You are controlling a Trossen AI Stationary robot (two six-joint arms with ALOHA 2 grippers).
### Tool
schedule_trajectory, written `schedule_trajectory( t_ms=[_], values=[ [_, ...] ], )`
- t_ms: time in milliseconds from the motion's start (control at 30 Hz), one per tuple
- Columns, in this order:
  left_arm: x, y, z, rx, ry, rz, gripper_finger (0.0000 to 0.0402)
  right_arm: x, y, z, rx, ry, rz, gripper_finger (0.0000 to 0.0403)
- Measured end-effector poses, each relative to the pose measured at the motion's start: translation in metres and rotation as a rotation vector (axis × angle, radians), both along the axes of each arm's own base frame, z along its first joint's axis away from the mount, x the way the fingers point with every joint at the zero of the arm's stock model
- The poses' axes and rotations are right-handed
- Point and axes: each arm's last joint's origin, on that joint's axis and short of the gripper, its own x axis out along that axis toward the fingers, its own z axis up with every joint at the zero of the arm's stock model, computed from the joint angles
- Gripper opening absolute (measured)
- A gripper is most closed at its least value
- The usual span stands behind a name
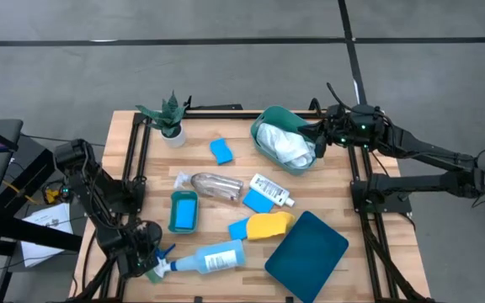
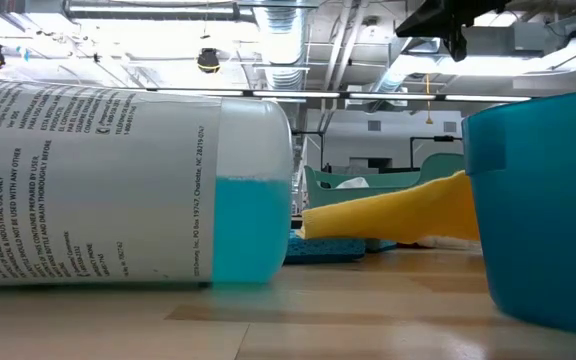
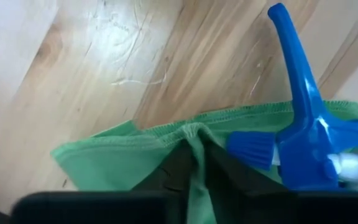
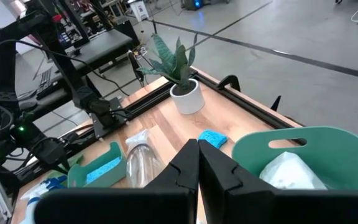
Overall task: Pick & Place Kitchen Items
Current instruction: Put the green towel into the big green bin
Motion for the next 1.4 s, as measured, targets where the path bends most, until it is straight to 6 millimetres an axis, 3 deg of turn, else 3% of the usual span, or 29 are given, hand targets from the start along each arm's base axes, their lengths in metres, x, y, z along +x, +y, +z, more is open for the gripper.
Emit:
schedule_trajectory(
  t_ms=[67,500,1033,1400],
  values=[
    [0.000,0.000,0.001,-0.014,-0.007,0.010,0.0008,0.000,0.000,0.000,0.000,0.000,0.000,0.0000],
    [0.004,0.003,0.008,-0.050,-0.065,0.105,0.0002,0.000,0.000,0.000,-0.009,0.003,0.004,0.0000],
    [0.012,0.028,0.001,0.014,-0.005,0.253,0.0001,0.001,0.002,0.000,-0.009,0.004,0.014,0.0000],
    [0.002,0.049,0.031,-0.032,-0.049,0.269,0.0000,0.001,0.002,0.000,-0.017,0.007,0.014,0.0000]
  ],
)
